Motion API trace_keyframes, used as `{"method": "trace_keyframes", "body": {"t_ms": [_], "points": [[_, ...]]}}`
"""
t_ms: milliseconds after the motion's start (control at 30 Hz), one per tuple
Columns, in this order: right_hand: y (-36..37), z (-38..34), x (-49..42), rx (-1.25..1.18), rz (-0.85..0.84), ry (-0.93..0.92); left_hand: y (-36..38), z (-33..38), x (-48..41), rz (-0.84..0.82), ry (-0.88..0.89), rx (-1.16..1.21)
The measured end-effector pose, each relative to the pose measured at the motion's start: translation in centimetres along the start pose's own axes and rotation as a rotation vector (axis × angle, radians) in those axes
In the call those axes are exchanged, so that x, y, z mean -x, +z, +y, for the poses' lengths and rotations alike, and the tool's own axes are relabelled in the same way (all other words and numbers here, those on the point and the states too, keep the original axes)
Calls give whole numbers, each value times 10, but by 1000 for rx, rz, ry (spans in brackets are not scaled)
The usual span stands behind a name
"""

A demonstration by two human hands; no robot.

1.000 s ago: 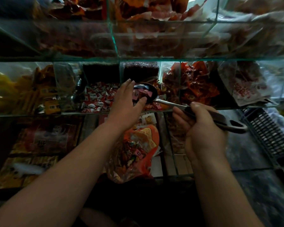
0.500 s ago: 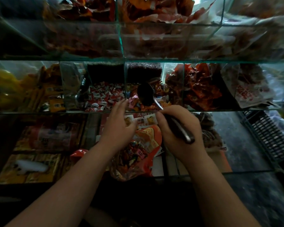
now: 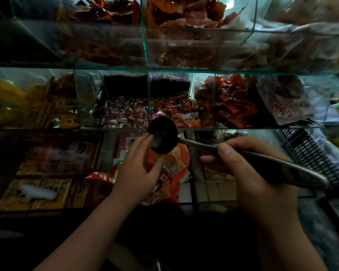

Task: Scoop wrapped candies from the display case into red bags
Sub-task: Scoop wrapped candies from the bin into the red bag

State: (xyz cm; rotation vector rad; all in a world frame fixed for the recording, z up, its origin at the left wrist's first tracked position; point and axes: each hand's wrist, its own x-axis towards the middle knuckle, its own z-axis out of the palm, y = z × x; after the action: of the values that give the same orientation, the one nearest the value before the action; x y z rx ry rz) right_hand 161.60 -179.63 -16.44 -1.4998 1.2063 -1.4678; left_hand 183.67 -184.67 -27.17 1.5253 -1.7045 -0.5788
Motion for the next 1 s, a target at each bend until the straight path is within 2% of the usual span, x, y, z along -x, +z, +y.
{"method": "trace_keyframes", "body": {"t_ms": [200,333,467,600,733,833,1000], "points": [[1,13,-2,188,-240,182,-9,-32,37,88,-136,-86],[36,58,-13,260,-203,364,-5,-43,40,-20,-187,-209],[68,107,-18,466,-264,328,3,-51,37,-142,-265,-239],[89,146,-10,622,-415,231,7,-54,37,-141,-248,-219],[100,168,-9,514,-373,225,11,-52,42,-129,-224,-160],[102,172,-10,459,-304,317,13,-52,45,-124,-219,-133],[98,165,-18,538,-447,376,12,-53,45,-115,-235,-92]]}}
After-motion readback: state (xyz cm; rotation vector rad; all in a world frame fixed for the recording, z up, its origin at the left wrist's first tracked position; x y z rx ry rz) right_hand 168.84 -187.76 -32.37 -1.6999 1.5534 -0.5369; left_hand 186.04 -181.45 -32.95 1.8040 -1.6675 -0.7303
